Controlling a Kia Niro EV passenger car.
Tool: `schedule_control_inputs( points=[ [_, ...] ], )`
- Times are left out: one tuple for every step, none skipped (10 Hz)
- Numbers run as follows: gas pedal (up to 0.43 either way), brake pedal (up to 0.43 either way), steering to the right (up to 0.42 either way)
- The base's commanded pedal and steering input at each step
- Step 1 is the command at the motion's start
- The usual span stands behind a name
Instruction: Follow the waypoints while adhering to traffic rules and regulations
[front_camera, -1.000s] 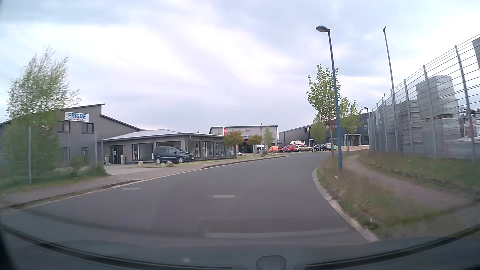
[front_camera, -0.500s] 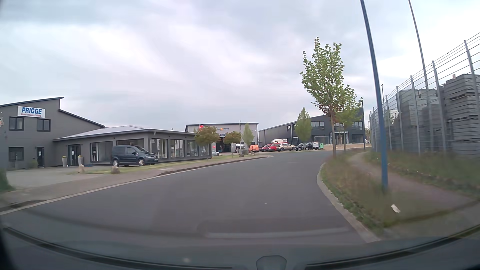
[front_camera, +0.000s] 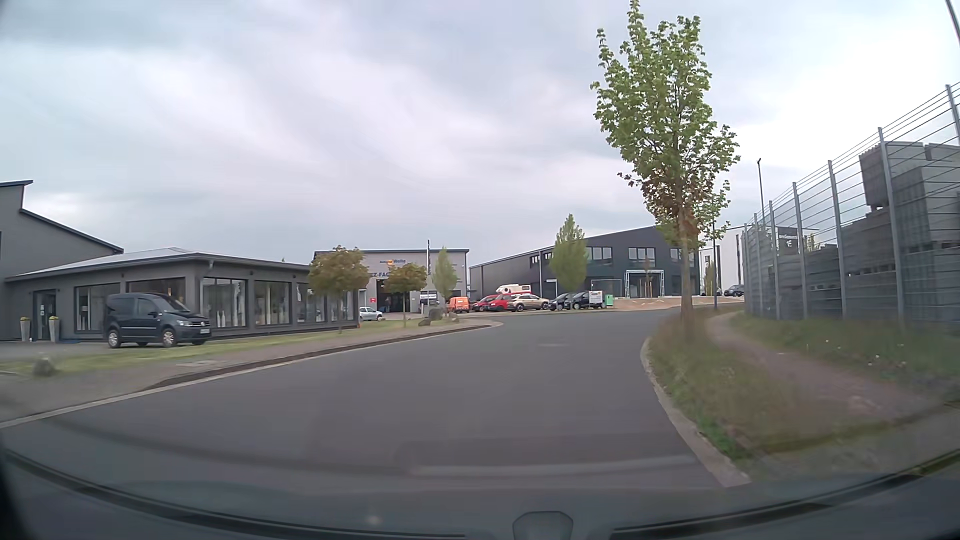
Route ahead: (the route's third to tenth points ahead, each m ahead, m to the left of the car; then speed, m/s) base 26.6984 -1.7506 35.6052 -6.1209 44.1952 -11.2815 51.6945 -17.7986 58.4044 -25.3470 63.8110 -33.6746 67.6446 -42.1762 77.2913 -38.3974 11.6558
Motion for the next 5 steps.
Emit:
schedule_control_inputs(
  points=[
    [0.11, 0.0, 0.065],
    [0.11, 0.0, 0.065],
    [0.11, 0.0, 0.065],
    [0.11, 0.0, 0.065],
    [0.11, 0.0, 0.065]
  ],
)
